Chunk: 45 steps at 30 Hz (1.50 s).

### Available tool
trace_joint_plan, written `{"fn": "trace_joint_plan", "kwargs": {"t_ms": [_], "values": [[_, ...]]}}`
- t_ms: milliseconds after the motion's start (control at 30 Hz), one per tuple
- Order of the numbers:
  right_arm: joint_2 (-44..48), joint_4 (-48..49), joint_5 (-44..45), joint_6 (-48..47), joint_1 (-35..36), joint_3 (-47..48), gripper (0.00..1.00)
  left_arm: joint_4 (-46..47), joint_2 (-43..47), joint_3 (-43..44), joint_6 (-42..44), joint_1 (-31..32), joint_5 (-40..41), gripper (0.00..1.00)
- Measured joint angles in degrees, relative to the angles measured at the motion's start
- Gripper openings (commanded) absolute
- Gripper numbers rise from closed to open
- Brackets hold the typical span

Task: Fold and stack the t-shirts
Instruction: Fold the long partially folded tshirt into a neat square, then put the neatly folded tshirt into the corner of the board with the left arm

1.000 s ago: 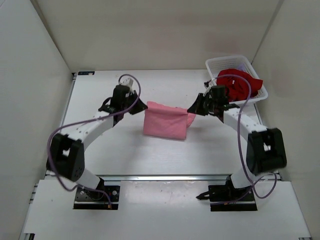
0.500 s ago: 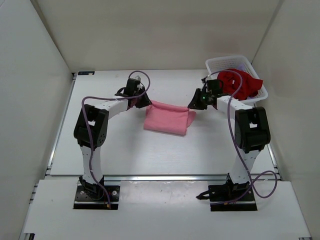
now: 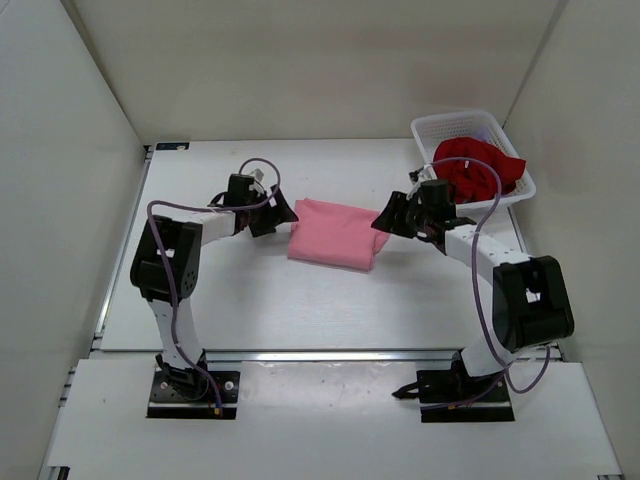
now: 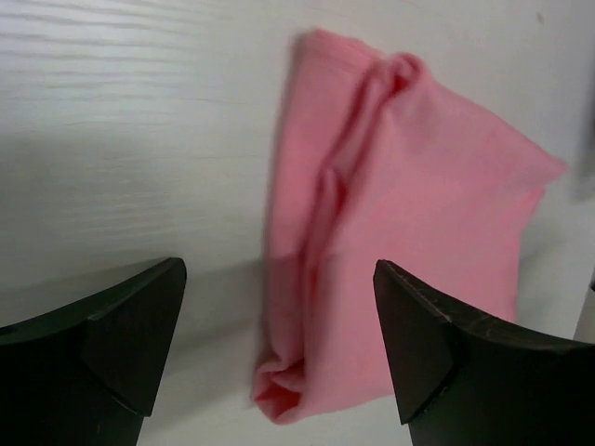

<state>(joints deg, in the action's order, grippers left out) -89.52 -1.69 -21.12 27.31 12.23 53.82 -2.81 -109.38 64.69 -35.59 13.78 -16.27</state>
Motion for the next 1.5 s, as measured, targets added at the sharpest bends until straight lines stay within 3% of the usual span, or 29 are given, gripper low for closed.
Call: {"fn": "trace_joint_plan", "kwargs": {"t_ms": [67,167,233,300,467,600,767,800,900,933,1067,1333,1400,1500], "values": [[1.3,1.7,-0.8,0.6,1.0,-2.7,0.44,0.7,-1.7,1.1,1.2,1.5,-3.1,0.87],[2.7,3.4,-1.9,1.4,2.4,-6.6,0.43,0.3,-5.1,4.8,3.0,4.1,-5.2,0.51],[4.1,4.2,-2.3,1.8,3.3,-9.1,0.43,0.1,-8.0,6.8,4.1,5.6,-6.2,0.17],[5.8,4.9,-2.6,2.1,3.7,-11.1,0.44,0.3,-10.6,9.0,4.0,6.4,-7.6,0.01],[11.3,6.1,-3.5,2.5,4.6,-16.0,0.44,0.0,-14.0,14.2,2.1,6.8,-9.2,0.00],[13.8,6.5,-4.0,2.5,4.8,-18.5,0.44,-4.2,-17.3,24.0,1.4,5.8,-7.9,0.00],[15.0,6.5,-4.6,2.7,5.0,-21.2,0.43,-7.2,-15.8,31.3,1.4,-3.4,-4.9,0.00],[15.1,6.5,-4.8,2.7,5.0,-21.4,0.44,-7.0,-14.9,30.8,1.0,-6.9,-3.9,0.02],[15.1,6.7,-5.5,2.7,5.3,-21.4,0.43,-4.0,-10.7,24.7,-0.8,-18.4,-0.8,0.47],[14.8,7.0,-5.9,2.7,5.7,-21.4,0.43,-2.0,-9.1,21.3,-1.8,-22.3,0.5,0.98],[13.4,7.3,-6.9,2.7,8.5,-21.3,0.43,2.3,-4.4,9.7,-5.9,-32.0,3.7,0.99],[13.0,7.8,-8.3,2.8,11.3,-21.5,0.40,4.9,-2.2,2.2,-8.5,-27.8,3.8,0.99],[13.0,8.2,-8.4,3.1,10.9,-21.5,0.33,5.9,0.6,-1.3,-8.9,-26.1,3.9,0.98],[13.0,8.0,-7.9,3.2,10.3,-20.7,0.05,6.3,5.2,-4.9,-8.8,-22.3,5.0,0.99]]}}
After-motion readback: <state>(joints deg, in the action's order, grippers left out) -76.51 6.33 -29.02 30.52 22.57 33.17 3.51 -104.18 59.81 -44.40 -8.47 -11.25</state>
